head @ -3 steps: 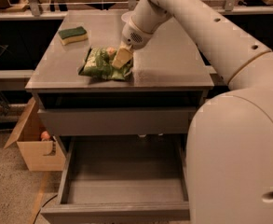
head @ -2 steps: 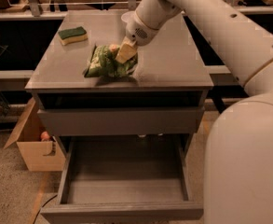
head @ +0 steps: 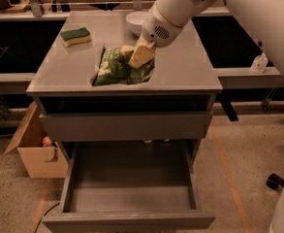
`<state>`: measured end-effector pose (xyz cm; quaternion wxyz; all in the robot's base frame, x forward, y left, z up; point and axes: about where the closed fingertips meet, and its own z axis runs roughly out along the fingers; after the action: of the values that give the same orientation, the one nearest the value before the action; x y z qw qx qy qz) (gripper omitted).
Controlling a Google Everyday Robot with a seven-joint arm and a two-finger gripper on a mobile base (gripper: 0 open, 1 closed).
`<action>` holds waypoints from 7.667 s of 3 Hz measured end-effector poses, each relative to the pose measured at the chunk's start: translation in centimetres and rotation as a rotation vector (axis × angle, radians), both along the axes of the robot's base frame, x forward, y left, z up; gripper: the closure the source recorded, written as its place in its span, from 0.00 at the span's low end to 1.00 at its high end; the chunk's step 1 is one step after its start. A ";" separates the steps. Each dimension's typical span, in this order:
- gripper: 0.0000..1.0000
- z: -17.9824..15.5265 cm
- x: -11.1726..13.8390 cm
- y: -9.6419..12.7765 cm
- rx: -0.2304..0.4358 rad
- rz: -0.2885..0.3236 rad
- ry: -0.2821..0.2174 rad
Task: Place green jalapeno chip bag into middle drawer
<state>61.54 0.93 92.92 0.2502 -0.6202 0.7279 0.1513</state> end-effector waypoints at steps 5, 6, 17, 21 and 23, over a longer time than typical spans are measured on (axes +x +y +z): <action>1.00 -15.4 -9.2 -3.0 -0.079 -0.042 0.254; 1.00 -19.6 -10.0 -3.9 -0.070 -0.093 0.293; 1.00 -43.5 -12.3 3.4 0.282 -0.080 0.414; 0.27 -44.4 -11.6 5.2 0.296 -0.050 0.430; 0.00 -43.8 -12.1 4.8 0.292 -0.047 0.424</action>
Offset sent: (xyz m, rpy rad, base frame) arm -0.0728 -0.0249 -0.0710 -0.0377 0.1416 -0.0025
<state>49.46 5.78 49.12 0.1823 -0.5150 0.7487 0.3756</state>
